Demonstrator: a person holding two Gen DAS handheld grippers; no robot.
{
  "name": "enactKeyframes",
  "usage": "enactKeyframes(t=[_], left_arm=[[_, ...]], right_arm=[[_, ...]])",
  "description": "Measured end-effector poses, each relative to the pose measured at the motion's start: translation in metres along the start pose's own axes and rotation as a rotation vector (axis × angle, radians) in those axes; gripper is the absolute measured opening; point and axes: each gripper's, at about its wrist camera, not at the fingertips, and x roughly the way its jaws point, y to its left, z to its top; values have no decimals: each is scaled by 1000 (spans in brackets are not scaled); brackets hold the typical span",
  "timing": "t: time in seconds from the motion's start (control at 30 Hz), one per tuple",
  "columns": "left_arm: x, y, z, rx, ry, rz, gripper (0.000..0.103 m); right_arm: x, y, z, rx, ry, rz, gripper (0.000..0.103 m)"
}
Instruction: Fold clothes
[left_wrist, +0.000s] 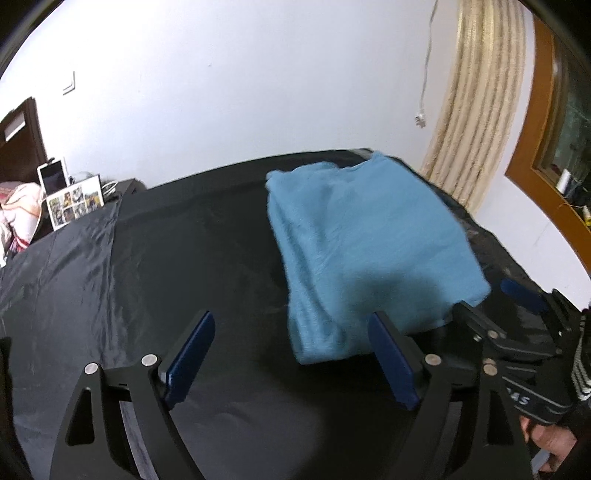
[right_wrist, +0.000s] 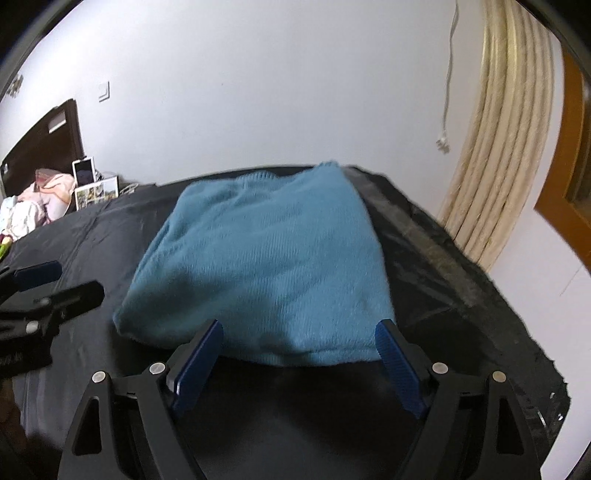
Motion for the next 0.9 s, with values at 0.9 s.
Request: enactKeyframes(t=[0.9], left_arm=[[-7,-7,-4,33,-25,17,89]], right_arm=[[-28,15,5,-12,-100,-78,86]])
